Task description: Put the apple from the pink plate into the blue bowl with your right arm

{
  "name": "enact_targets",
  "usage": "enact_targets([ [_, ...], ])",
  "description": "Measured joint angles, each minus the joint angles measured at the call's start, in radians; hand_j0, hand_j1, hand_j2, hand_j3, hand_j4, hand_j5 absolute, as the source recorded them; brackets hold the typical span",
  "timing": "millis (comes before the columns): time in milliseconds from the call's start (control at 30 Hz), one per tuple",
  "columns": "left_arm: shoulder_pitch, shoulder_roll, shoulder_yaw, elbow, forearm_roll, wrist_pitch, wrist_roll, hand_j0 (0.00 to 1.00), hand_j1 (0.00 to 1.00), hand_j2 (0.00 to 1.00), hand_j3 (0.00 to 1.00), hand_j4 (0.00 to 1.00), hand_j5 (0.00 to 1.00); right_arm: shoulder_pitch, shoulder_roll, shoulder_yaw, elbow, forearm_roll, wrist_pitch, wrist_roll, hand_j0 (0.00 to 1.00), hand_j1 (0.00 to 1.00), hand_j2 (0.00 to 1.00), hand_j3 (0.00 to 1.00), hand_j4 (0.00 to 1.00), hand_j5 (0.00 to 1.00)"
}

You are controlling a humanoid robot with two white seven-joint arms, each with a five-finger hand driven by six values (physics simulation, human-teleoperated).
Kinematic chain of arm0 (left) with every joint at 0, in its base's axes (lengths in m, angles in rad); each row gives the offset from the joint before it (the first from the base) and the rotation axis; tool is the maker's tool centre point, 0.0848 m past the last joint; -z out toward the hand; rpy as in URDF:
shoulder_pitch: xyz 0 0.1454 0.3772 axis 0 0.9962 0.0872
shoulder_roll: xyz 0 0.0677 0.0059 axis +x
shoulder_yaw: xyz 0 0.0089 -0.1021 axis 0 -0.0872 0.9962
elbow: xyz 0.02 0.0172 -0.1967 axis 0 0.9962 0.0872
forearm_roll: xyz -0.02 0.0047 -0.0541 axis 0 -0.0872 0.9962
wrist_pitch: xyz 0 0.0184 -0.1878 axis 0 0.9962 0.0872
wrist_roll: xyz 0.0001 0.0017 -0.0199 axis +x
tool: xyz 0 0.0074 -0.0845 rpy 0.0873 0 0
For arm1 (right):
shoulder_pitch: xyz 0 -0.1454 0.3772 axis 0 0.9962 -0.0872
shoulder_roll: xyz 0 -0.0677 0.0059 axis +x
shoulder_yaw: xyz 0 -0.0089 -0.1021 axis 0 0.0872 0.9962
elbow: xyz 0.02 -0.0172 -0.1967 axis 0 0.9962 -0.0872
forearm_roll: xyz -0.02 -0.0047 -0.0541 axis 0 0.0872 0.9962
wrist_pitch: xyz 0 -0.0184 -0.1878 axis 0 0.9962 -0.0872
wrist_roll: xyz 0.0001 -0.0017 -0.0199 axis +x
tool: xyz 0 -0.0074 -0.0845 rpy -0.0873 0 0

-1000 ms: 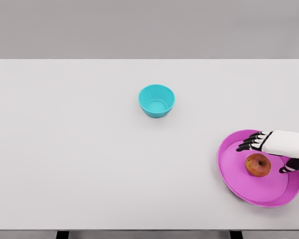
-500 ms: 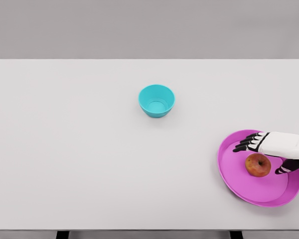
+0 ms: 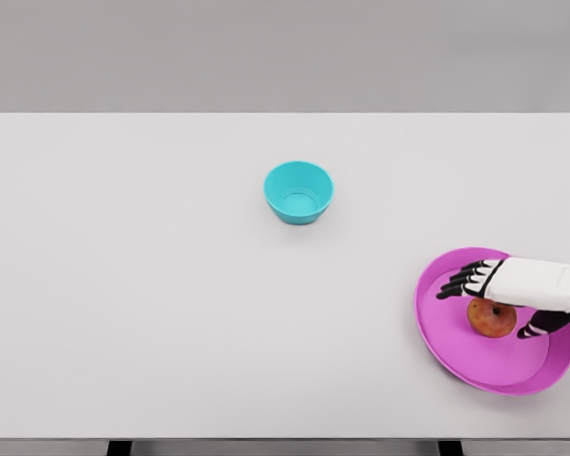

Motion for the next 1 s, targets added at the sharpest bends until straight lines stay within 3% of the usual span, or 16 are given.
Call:
enact_targets([
  [67,0.000,0.000,0.000,0.000,0.000,0.000,0.000,1.00,1.00,1.00,1.00,1.00,1.00,0.002,0.000,0.002,0.000,0.000,0.000,0.000,0.85,0.85,0.85,0.85,0.85,0.85],
  [567,0.000,0.000,0.000,0.000,0.000,0.000,0.000,1.00,1.00,1.00,1.00,1.00,1.00,0.002,-0.002,0.026,0.002,0.006,0.000,0.000,0.82,0.82,0.82,0.82,0.82,0.82],
  [633,0.000,0.000,0.000,0.000,0.000,0.000,0.000,1.00,1.00,1.00,1.00,1.00,1.00,0.002,-0.002,0.028,0.002,0.007,0.000,0.000,0.74,0.74,0.74,0.74,0.74,0.74],
  [767,0.000,0.000,0.000,0.000,0.000,0.000,0.000,1.00,1.00,1.00,1.00,1.00,1.00,0.002,-0.003,0.037,0.002,0.008,0.000,0.000,0.74,0.74,0.74,0.74,0.74,0.74],
  [833,0.000,0.000,0.000,0.000,0.000,0.000,0.000,1.00,1.00,1.00,1.00,1.00,1.00,0.002,-0.003,0.038,0.002,0.008,0.000,0.000,0.66,0.66,0.66,0.66,0.66,0.66],
  [1000,0.000,0.000,0.000,0.000,0.000,0.000,0.000,1.00,1.00,1.00,1.00,1.00,1.00,0.002,-0.004,0.039,0.002,0.005,0.001,0.001,0.64,0.64,0.64,0.64,0.64,0.64],
])
